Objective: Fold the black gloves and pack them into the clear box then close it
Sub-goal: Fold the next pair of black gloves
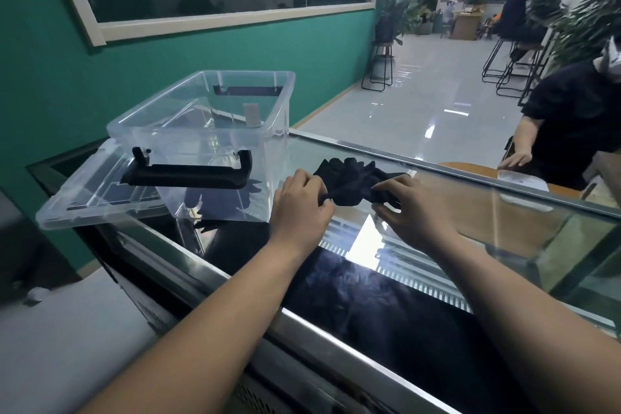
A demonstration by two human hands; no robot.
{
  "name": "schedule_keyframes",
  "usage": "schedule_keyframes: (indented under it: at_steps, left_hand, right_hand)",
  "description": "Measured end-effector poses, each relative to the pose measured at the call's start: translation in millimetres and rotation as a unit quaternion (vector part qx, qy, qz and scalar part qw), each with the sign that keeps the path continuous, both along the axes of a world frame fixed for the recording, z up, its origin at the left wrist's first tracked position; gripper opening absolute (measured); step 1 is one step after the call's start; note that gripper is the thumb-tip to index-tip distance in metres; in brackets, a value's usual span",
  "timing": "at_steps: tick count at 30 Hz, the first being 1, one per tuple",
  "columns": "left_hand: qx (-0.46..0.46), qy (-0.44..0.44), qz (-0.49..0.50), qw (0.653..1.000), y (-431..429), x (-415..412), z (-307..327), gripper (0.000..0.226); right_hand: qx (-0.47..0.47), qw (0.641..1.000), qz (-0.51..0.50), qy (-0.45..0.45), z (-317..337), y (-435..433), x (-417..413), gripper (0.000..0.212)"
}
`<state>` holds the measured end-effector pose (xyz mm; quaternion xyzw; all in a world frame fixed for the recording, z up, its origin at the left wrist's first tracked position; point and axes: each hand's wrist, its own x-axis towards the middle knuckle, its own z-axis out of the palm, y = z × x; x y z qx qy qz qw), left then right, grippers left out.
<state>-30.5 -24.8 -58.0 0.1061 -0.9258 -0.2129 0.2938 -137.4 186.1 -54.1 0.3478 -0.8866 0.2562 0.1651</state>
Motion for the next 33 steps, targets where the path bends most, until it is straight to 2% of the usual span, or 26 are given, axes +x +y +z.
schedule_keyframes:
  at_steps: [4,10,12,16,20,27,30,33]
  left_hand:
    - [0.030,-0.021,-0.038,0.999,1,24,1,0.007]
    - [0.008,-0.030,-0.085,0.996,3,60,-1,0.016]
    - [0.046,-0.040,-0.114,0.992,5,67,1,0.025]
    - [0.125,-0.041,-0.062,0.989,4,65,7,0.037]
    - [0.100,-0.089,-0.039,0.990,6,64,5,0.055]
    - [0.154,-0.117,-0.045,0.980,3,62,8,0.040]
    - [0.213,-0.076,-0.076,0.971,0,65,10,0.025]
    - [0.175,0.000,-0.111,0.978,0,70,10,0.027]
  right_hand:
    - [0.007,1.000,-0.007,-0.004,0,-1,0,0.032]
    - [0.002,1.000,-0.005,-0.014,0,0,0,0.030]
    - [-0.003,1.000,0.000,-0.019,-2,-1,-1,0.029]
    - [-0.003,1.000,0.000,-0.017,-3,-1,-2,0.029]
    - [-0.005,1.000,0.002,-0.022,-4,-1,-2,0.027]
    - [-0.004,1.000,0.001,-0.022,-3,-1,-3,0.027]
    - [-0.005,1.000,0.000,-0.020,-2,0,-1,0.028]
    - [-0.018,0.999,-0.006,-0.027,0,-1,0,0.034]
